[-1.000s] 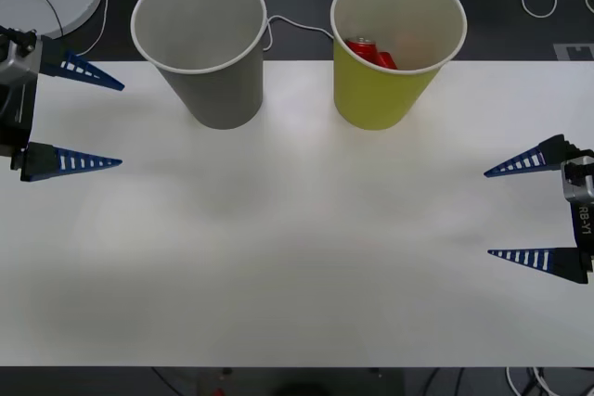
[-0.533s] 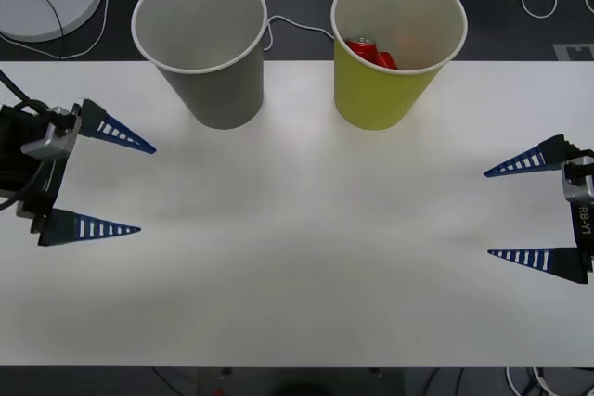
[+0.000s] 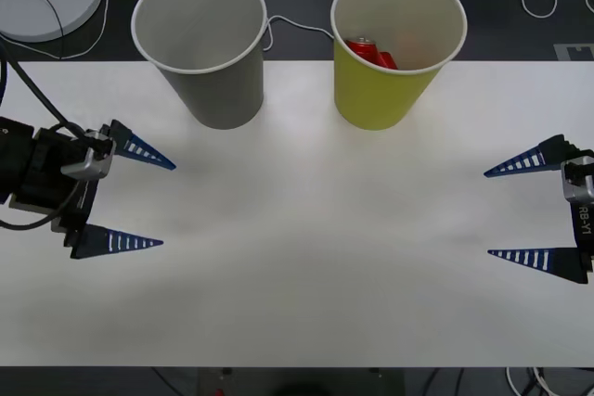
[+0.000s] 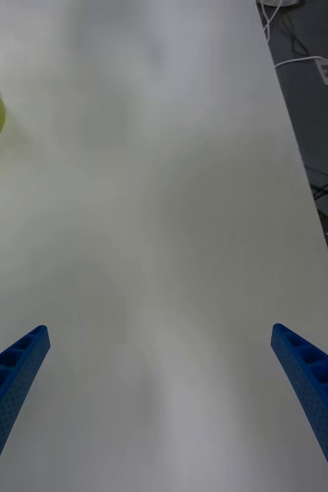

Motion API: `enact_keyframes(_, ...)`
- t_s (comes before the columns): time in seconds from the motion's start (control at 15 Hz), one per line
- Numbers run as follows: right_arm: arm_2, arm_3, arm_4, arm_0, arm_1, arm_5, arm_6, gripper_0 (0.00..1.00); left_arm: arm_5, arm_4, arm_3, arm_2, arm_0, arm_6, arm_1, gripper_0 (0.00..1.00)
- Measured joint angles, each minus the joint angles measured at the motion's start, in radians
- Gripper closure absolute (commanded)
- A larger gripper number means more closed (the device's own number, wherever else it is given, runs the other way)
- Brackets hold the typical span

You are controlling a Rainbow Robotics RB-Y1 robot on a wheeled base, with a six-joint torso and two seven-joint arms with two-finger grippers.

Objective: Put the can into the green bin and the plastic bottle into the gray bin

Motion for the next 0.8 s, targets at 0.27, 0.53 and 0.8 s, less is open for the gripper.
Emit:
enact_keyframes(0.27,0.000,0.000,0.000,0.000,0.000,0.000,0.000,0.00,0.042,-0.033,0.000,0.001,0.016,-0.006,-0.034,0.00)
enact_keyframes(0.53,0.000,0.000,0.000,0.000,0.000,0.000,0.000,0.00,0.056,-0.063,0.000,0.003,0.016,-0.009,-0.046,0.00)
enact_keyframes(0.8,0.000,0.000,0.000,0.000,0.000,0.000,0.000,0.00,0.056,-0.064,-0.001,0.003,0.016,-0.009,-0.046,0.00)
